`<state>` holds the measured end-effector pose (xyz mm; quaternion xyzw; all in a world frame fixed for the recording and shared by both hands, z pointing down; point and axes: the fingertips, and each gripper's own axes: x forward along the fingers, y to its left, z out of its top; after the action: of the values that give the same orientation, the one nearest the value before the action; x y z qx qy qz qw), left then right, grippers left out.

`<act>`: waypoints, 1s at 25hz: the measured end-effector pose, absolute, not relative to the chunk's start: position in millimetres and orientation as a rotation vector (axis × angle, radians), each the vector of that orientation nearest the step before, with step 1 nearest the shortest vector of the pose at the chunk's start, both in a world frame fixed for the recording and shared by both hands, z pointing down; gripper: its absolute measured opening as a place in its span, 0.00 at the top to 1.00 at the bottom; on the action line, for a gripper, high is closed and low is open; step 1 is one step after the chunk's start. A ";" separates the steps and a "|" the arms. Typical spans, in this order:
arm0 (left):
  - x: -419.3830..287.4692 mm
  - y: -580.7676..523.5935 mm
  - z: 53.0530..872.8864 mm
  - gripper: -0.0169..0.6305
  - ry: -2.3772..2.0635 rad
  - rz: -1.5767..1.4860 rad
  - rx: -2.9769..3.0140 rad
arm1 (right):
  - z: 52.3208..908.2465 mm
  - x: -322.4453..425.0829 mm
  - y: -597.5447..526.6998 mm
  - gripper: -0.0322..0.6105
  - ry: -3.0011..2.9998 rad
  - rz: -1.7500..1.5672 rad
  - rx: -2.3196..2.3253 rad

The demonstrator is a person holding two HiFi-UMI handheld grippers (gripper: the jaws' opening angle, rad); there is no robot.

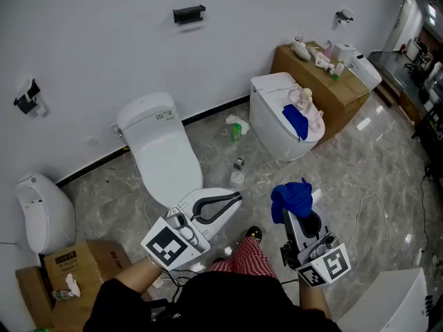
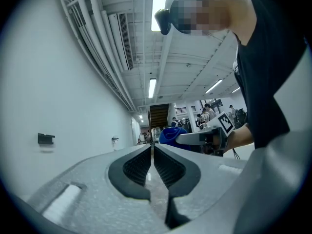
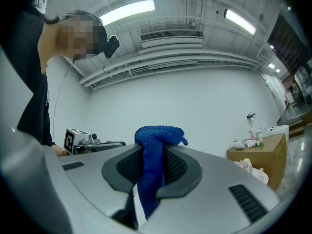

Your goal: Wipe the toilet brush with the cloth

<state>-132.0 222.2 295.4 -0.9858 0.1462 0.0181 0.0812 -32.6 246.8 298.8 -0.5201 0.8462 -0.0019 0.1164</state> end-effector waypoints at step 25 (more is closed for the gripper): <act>-55.9 74.8 321.3 0.96 0.683 -0.027 -2.950 | 331.7 53.2 91.7 0.83 2.556 -0.115 -1.406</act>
<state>-55.9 74.8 321.3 -0.9727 0.2251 -0.0088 0.0566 53.2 91.7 331.7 -0.4786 0.8702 -0.0391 0.1107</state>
